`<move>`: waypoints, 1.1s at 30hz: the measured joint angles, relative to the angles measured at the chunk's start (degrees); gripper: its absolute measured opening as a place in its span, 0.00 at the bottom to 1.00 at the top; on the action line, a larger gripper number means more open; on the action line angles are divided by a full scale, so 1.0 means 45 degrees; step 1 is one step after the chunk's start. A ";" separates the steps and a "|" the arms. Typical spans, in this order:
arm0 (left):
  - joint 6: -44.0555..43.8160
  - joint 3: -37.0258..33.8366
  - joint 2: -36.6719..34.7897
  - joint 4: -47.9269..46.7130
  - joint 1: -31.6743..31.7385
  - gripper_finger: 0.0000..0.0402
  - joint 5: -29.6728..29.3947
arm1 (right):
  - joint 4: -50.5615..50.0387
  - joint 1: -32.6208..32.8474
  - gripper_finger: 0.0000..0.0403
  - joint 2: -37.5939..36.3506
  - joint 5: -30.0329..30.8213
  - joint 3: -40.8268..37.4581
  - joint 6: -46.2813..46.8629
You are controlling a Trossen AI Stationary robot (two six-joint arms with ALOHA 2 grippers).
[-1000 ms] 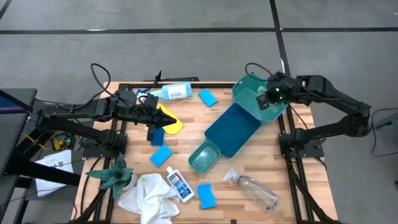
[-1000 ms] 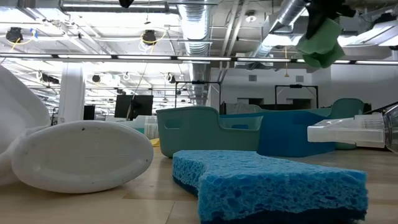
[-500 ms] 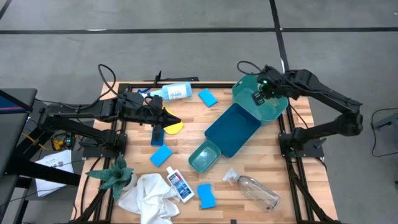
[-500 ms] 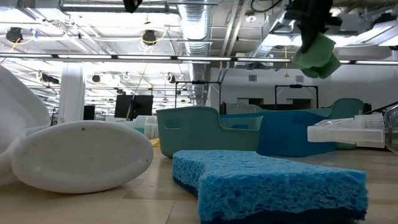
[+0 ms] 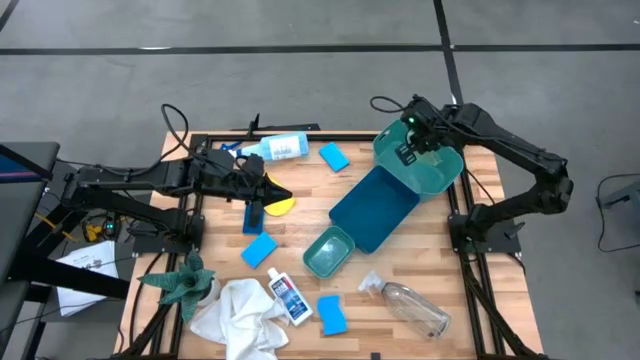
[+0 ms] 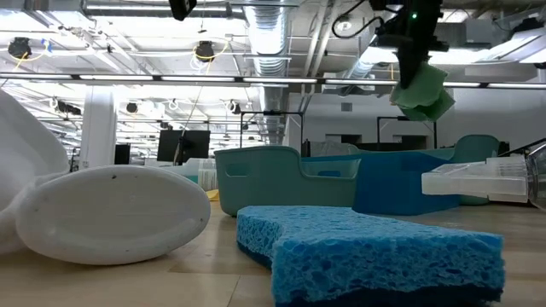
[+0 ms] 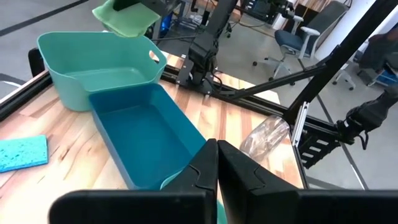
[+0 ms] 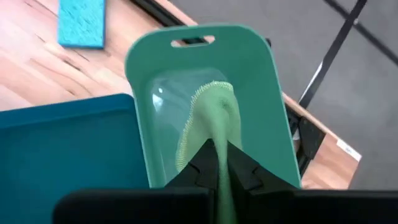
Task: Pick & Place Kitchen Items
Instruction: Put the green microfiber cloth into the top green bin
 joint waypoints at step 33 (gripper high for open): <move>-0.0025 0.0005 -0.0010 0.0021 0.1161 0.00 -0.0136 | 0.6725 -0.2929 0.00 -0.3627 -0.0236 -0.9979 0.3681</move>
